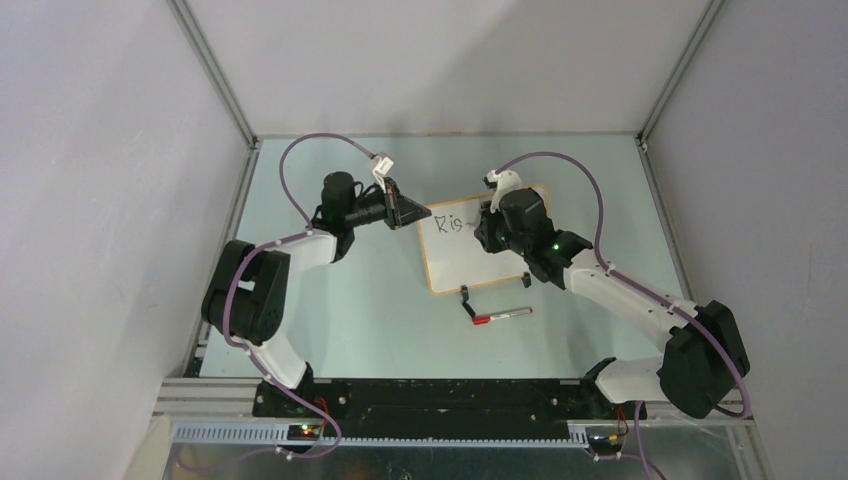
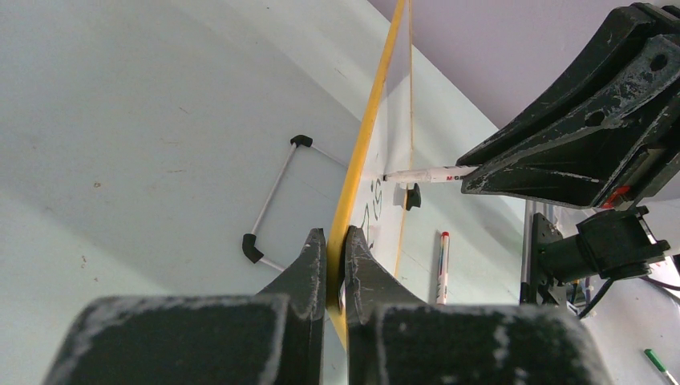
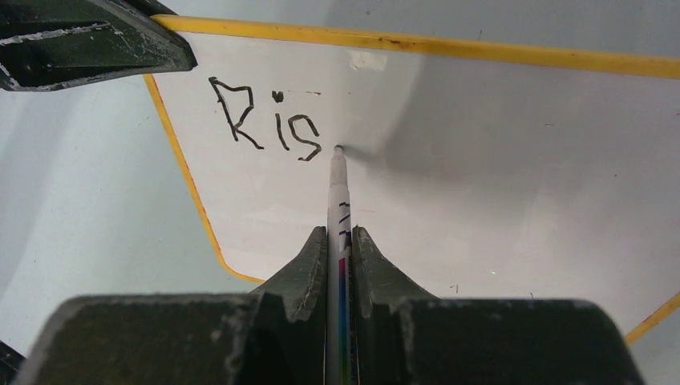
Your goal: Write a sentence on the whiteboard
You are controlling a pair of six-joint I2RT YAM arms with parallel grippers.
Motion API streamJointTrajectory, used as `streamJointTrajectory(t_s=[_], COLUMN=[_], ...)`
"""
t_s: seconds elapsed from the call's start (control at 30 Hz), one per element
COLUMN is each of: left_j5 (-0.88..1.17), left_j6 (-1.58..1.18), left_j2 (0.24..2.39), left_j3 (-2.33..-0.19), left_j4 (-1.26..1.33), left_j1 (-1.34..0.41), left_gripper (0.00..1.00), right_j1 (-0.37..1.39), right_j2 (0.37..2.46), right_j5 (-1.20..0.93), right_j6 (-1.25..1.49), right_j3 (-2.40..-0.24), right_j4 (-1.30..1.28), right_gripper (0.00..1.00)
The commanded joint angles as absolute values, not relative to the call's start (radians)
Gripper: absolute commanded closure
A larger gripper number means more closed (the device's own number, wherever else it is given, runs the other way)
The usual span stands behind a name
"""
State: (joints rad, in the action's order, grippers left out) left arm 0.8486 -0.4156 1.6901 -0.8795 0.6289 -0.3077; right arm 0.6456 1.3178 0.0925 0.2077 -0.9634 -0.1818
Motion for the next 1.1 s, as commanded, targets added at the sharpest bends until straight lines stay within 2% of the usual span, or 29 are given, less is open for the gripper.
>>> streamJointTrajectory(t_s=[0.0,1.07], left_j5=[0.765,0.764], left_j6=[-0.306,-0.305], left_j2=[1.708,1.705], left_j3=[-0.889,-0.889], left_j4=[0.543,0.541], left_j1=[-0.321,-0.322], left_gripper=[0.93,0.93], right_j1=[0.642,0.615], right_j2=[1.321,1.301], right_j5=[0.128,0.169], right_j6=[0.207,0.221], right_j3=[-1.001,-1.002], right_j4=[-0.154,-0.187], right_gripper=[1.0,1.0])
